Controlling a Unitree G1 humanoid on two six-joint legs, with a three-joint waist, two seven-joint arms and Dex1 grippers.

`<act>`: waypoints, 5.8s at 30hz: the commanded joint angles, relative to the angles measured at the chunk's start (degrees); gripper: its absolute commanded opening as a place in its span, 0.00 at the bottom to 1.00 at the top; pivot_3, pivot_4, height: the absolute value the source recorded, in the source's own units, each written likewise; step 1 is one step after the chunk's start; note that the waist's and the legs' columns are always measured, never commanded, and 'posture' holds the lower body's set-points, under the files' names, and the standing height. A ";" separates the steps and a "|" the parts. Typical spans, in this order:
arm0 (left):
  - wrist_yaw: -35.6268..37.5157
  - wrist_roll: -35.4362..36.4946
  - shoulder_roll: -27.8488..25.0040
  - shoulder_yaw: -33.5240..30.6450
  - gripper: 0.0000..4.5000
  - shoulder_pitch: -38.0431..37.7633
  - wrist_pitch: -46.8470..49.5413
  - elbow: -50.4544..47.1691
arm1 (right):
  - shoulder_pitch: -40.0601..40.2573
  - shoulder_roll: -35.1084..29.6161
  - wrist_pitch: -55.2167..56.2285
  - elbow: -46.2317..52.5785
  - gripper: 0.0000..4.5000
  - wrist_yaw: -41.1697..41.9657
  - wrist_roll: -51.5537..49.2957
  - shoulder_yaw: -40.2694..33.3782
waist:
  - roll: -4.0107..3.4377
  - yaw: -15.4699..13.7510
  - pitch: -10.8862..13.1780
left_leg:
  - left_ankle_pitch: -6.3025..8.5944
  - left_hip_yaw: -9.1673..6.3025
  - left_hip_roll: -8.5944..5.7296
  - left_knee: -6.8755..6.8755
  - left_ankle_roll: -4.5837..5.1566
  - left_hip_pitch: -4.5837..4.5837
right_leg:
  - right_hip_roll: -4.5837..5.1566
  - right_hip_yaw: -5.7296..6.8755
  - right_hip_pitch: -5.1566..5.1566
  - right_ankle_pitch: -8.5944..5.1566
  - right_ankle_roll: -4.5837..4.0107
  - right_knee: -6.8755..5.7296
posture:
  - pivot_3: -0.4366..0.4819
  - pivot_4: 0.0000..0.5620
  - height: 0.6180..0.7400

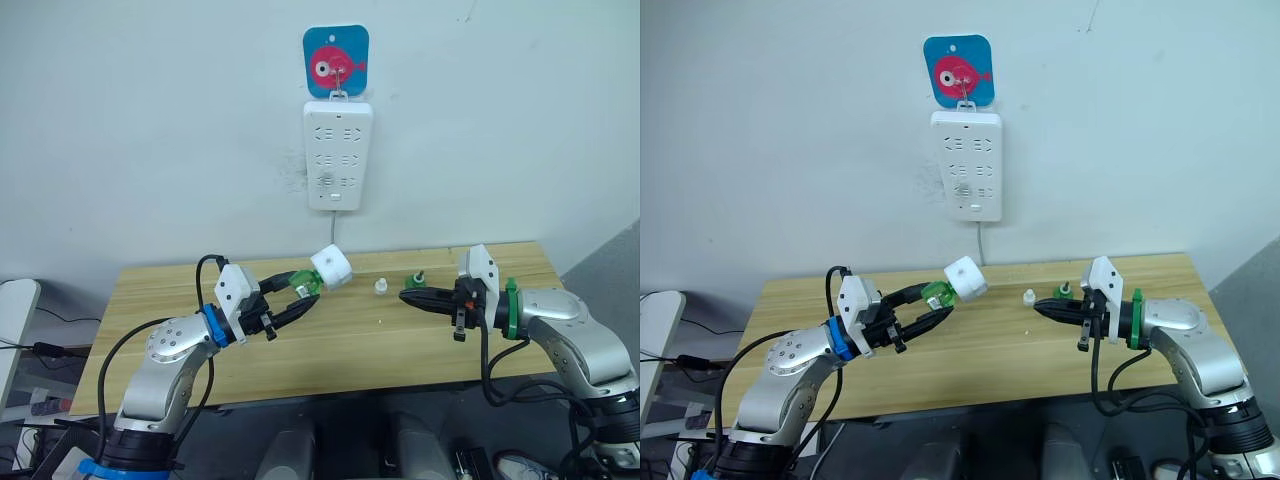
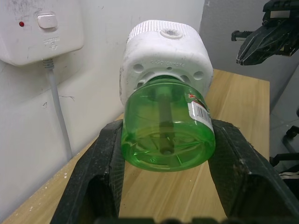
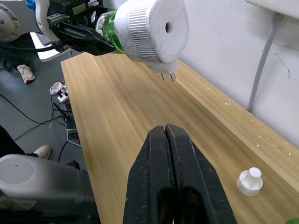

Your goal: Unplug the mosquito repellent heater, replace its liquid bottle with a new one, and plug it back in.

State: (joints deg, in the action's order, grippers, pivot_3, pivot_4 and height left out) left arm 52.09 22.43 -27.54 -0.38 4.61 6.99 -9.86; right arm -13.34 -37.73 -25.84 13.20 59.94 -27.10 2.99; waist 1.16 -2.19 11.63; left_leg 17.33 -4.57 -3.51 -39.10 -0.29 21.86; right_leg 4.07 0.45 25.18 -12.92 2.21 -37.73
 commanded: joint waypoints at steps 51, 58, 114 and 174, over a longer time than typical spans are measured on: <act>0.56 0.87 -0.60 -0.61 0.49 0.09 -1.04 -2.26 | -0.87 -0.43 0.20 1.14 0.01 0.50 -0.55 -0.52 | 0.00 0.00 -0.01 | 0.00 -0.01 0.00 0.00 0.00 0.00 | 0.00 0.00 0.00 0.00 0.00 0.00 | 0.57 0.28 1.00; 0.59 0.93 -0.66 -0.67 0.49 -0.08 -1.03 -2.46 | -0.70 -0.46 0.10 1.39 0.01 0.45 -0.68 -0.60 | 0.00 0.00 -0.01 | 0.00 -0.01 0.00 0.00 0.00 0.00 | 0.01 0.00 0.00 0.00 0.00 0.01 | 0.57 0.29 1.00; 2.61 2.21 -0.39 1.79 0.49 1.77 1.75 -5.45 | -9.64 2.27 6.36 -12.17 0.01 3.44 4.30 2.57 | 0.01 0.30 -0.02 | 0.00 0.03 0.00 0.00 0.00 -0.02 | 0.00 -0.01 -0.01 0.00 0.00 -0.01 | 0.56 0.28 1.00; 8.80 4.13 -0.64 7.54 0.49 5.41 4.40 -6.07 | -25.76 6.84 -0.06 -21.91 0.01 19.09 5.35 13.99 | 0.01 0.80 -0.02 | 0.00 -0.05 0.02 0.02 -0.02 0.05 | 0.06 0.04 0.07 0.01 -0.01 0.03 | 0.57 0.31 1.00</act>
State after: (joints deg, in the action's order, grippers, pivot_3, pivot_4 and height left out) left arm 61.95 24.66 -28.77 9.03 8.99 12.49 -12.76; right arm -40.50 -30.73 -25.00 -11.26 77.33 -21.47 15.71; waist 1.16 -1.39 11.61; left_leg 17.33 -4.62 -3.50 -39.08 -0.31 21.91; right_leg 4.14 0.49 25.25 -12.92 2.20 -37.70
